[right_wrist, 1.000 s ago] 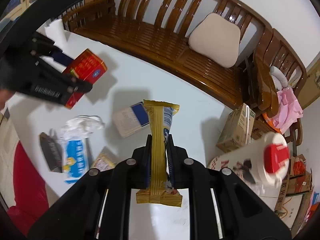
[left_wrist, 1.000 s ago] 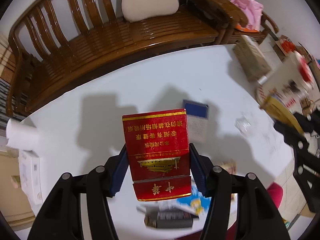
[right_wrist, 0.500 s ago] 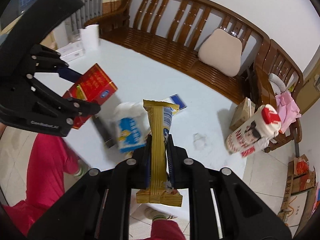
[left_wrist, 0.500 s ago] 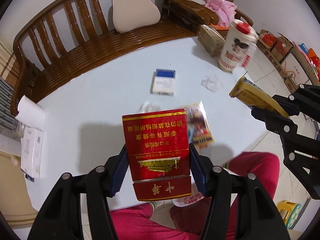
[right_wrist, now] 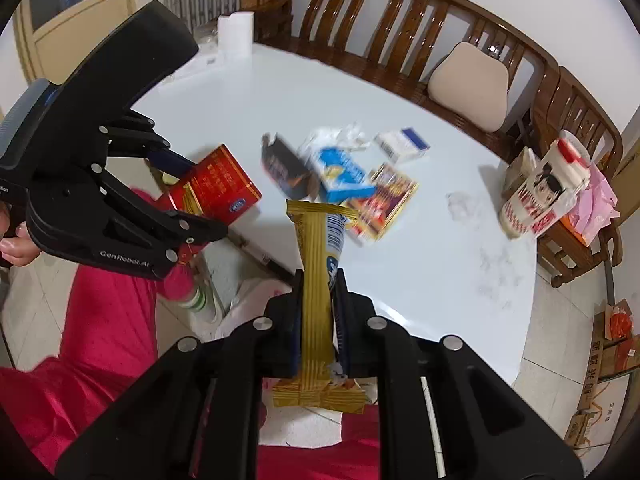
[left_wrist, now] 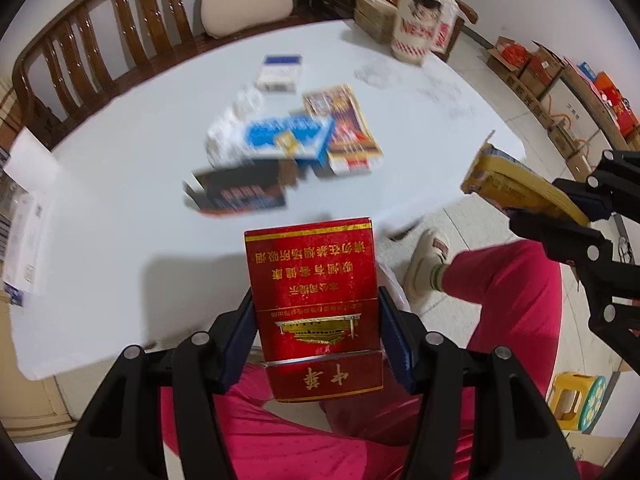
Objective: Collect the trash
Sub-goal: 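Carry the red pack and yellow wrapper down over the white bag with both tools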
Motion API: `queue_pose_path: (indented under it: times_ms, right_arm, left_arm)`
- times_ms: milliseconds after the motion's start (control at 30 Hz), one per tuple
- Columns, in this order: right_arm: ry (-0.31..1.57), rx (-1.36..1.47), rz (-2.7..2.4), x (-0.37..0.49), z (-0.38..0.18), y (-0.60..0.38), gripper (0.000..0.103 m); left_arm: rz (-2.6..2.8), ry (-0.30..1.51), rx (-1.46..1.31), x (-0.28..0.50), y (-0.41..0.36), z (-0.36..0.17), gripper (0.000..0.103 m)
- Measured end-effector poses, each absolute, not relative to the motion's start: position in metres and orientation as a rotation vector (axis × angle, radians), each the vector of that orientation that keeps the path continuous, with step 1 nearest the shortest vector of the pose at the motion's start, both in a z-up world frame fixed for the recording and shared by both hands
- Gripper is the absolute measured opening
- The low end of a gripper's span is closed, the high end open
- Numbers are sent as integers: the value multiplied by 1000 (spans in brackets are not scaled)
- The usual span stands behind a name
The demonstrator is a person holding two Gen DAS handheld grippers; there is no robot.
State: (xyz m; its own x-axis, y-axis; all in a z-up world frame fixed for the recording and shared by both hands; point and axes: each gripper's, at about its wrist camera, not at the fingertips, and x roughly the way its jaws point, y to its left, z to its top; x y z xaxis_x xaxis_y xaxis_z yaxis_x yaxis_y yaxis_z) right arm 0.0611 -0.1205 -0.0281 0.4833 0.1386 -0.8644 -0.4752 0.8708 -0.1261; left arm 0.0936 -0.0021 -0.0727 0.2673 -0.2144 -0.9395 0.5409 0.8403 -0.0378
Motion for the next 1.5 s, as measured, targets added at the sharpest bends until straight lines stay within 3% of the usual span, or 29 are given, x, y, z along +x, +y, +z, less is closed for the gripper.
queue_pose_path:
  times_ms: [467, 1067, 1500]
  right_arm:
    - [1111, -349, 416, 19, -130, -115, 14]
    - [1342, -184, 338, 50, -293, -126, 14]
    - [1493, -90, 296, 81, -376, -128, 14]
  left_arm:
    - [-525, 1271, 229, 46, -2, -182, 56]
    - [-455, 1542, 91, 93, -5, -348, 56]
    - [-427, 1676, 80, 113, -12, -407, 56]
